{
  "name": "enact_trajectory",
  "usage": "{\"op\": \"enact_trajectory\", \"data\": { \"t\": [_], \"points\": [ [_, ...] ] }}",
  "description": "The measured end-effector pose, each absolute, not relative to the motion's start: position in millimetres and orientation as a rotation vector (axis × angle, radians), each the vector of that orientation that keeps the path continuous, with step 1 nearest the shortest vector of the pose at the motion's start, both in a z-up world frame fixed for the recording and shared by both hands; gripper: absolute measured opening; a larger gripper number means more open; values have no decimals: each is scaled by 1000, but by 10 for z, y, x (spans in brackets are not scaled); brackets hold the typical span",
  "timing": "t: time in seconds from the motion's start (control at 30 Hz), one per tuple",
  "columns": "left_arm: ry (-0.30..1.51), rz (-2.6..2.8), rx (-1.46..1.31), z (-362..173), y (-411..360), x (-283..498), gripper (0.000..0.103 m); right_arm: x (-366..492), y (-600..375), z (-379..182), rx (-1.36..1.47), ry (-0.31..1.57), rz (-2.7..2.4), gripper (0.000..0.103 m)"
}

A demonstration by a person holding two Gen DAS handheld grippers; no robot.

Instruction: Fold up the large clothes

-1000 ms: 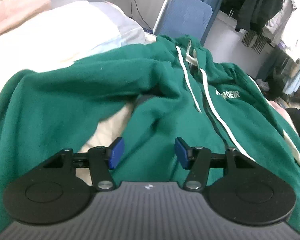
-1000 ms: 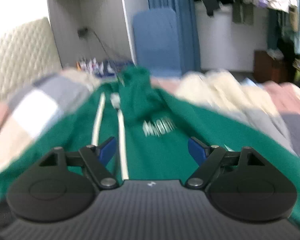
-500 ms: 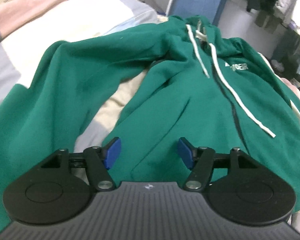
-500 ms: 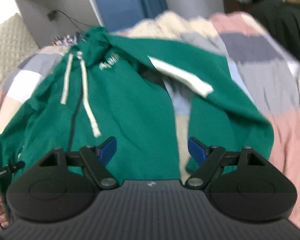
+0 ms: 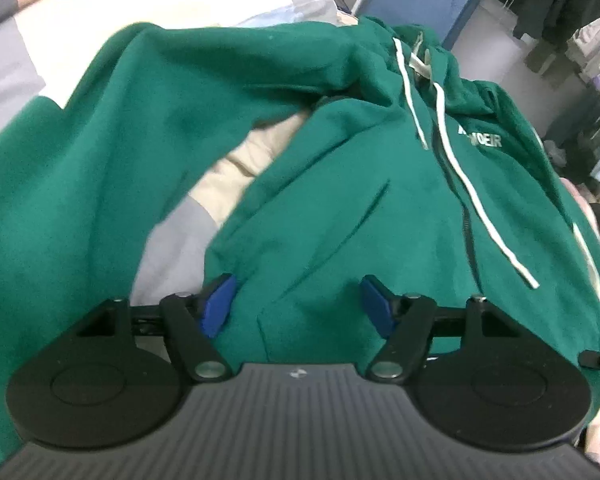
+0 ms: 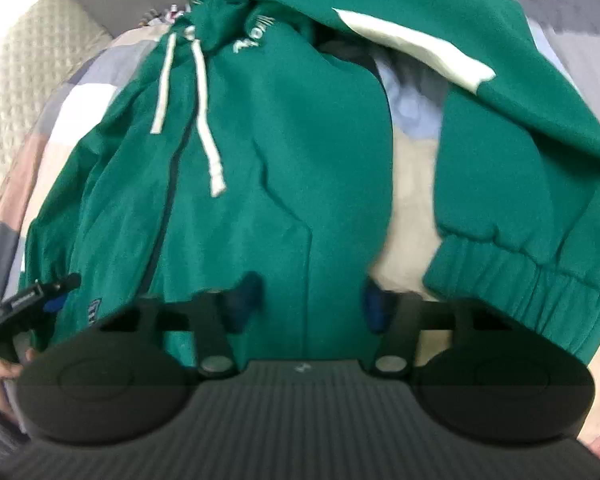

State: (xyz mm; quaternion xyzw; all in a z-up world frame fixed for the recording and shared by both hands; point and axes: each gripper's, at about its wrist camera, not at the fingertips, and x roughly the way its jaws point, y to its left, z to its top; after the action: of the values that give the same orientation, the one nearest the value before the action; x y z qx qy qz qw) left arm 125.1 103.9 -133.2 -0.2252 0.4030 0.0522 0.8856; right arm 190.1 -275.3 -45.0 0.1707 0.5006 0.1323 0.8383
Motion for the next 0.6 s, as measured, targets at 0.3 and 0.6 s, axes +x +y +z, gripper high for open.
{"op": "enact_trajectory", "data": {
  "t": [0.3, 0.6],
  "points": [
    [796, 47, -507, -1128, 1061, 1037, 8, 1757, -2725, -23, 288, 932, 310, 10],
    [794, -38, -473, -943, 900, 757, 7, 1633, -2871, 284, 148, 986, 305, 11]
  ]
}}
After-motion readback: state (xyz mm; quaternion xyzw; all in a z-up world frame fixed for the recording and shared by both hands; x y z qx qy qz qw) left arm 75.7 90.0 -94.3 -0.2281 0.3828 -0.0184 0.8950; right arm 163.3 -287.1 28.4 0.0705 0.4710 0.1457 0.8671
